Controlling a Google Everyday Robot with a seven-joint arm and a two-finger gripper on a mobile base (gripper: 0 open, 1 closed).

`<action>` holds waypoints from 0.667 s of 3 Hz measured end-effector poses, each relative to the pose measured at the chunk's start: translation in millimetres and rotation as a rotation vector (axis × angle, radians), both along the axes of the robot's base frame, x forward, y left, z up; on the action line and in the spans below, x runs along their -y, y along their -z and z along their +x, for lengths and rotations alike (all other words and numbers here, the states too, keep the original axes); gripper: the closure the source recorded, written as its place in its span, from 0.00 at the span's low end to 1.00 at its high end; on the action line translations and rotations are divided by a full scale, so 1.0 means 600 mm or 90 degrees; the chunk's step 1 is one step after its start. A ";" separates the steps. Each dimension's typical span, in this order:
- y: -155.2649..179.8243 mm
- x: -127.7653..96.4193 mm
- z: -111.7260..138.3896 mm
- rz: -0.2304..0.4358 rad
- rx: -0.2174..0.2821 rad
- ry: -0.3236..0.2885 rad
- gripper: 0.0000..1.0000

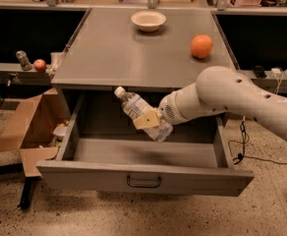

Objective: Pick blue plastic bottle from top drawer and place on counter

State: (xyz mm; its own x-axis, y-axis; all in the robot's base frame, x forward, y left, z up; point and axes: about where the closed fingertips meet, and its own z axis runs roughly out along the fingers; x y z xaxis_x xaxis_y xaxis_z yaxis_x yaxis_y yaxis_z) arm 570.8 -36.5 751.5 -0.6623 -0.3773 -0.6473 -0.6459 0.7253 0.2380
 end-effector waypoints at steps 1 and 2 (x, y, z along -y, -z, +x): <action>-0.004 0.021 -0.003 -0.017 0.031 -0.024 1.00; -0.014 0.021 0.000 -0.021 0.028 -0.017 1.00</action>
Offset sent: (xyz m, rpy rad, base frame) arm 0.0023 -0.0163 0.0163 -0.0395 -0.0377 0.0073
